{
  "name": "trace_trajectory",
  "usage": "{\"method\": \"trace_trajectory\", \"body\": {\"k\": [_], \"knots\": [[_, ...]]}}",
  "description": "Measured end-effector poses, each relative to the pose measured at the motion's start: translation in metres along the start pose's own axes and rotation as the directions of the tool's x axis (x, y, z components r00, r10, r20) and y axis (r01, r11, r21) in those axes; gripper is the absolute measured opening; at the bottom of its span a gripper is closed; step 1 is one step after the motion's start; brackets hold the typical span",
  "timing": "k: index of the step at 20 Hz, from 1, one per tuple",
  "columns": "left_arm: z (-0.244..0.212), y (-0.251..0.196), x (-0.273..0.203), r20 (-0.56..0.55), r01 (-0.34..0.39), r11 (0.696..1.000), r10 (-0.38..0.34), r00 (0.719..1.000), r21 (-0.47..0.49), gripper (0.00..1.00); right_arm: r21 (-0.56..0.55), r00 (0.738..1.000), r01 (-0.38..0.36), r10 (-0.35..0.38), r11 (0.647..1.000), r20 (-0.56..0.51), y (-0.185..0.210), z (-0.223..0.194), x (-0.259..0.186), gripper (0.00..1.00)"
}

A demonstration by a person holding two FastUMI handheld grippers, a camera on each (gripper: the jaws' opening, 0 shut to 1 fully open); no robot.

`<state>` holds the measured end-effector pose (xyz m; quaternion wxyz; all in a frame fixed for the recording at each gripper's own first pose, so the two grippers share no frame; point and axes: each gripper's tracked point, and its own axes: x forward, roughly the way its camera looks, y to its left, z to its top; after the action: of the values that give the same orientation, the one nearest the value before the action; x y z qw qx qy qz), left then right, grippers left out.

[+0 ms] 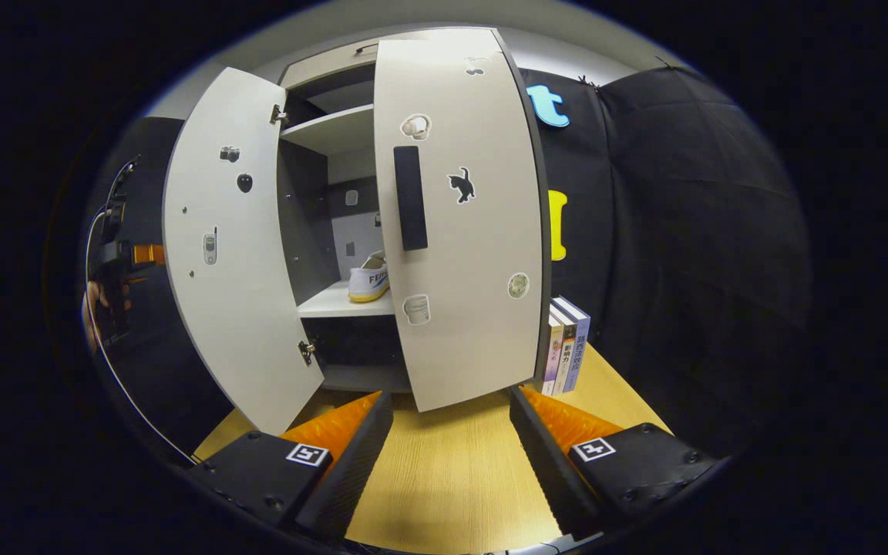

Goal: Grab one shoe with the right hand and put it into the shoe cabinet, grab the other shoe with the left hand and put it into the shoe cabinet; then close the right door with the right hand and the left door with the left hand.

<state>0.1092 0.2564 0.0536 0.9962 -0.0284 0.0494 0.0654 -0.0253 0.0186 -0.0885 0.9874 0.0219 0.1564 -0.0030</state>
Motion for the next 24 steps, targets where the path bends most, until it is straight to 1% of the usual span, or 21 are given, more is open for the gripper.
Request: {"method": "trace_trajectory", "body": {"k": [1,3,4,5,9,10,12,13,17,19,21,24], "knots": [[0.003,-0.006,0.002,0.006,0.006,1.0,-0.006,1.0,0.014,0.95,0.0,1.0,0.006,-0.006,1.0,-0.012,-0.005,-0.004,-0.002,0.98],[0.008,-0.008,0.0,0.024,-0.021,0.998,0.02,1.0,0.06,0.95,0.007,1.0,0.016,-0.016,1.0,-0.018,-0.017,-0.006,-0.002,0.98],[0.01,-0.009,-0.001,0.027,-0.035,0.996,0.033,0.999,0.079,0.92,0.011,1.0,0.02,-0.02,1.0,-0.02,-0.022,-0.006,0.0,0.98],[0.009,-0.01,-0.001,0.026,-0.043,0.996,0.041,0.999,0.084,0.93,0.017,0.999,0.024,-0.023,1.0,-0.026,-0.028,-0.005,0.001,0.98],[0.006,-0.013,-0.007,0.017,-0.09,0.995,0.089,0.996,0.044,0.91,0.03,0.999,0.039,-0.039,0.999,-0.022,-0.053,-0.004,0.009,0.98],[0.007,-0.015,-0.008,0.023,-0.105,0.993,0.104,0.994,0.047,0.91,0.033,0.999,0.039,-0.039,0.999,-0.026,-0.059,-0.005,0.012,0.98],[0.004,-0.023,-0.012,0.018,-0.115,0.991,0.114,0.993,0.073,0.91,0.036,0.999,0.039,-0.038,0.999,-0.035,-0.068,-0.008,0.018,0.98],[0.0,-0.028,-0.014,0.012,-0.117,0.991,0.116,0.993,0.071,0.91,0.035,0.999,0.038,-0.036,0.999,-0.04,-0.073,-0.009,0.02,0.98],[-0.001,-0.051,-0.018,0.01,-0.117,0.991,0.117,0.993,0.065,0.91,0.049,0.998,0.035,-0.032,0.998,-0.052,-0.09,-0.012,0.029,0.98],[-0.003,-0.067,-0.018,0.003,-0.102,0.993,0.102,0.995,0.061,0.91,0.053,0.998,0.031,-0.029,0.998,-0.05,-0.097,-0.011,0.034,0.98],[-0.004,-0.091,-0.016,-0.003,-0.072,0.996,0.073,0.997,0.061,0.91,0.052,0.999,0.029,-0.026,0.998,-0.046,-0.106,-0.009,0.038,0.98],[-0.007,-0.142,-0.004,-0.006,-0.008,0.998,0.008,1.0,0.06,0.91,0.051,0.999,0.03,-0.028,0.998,-0.032,-0.12,-0.005,0.041,0.98]]}}
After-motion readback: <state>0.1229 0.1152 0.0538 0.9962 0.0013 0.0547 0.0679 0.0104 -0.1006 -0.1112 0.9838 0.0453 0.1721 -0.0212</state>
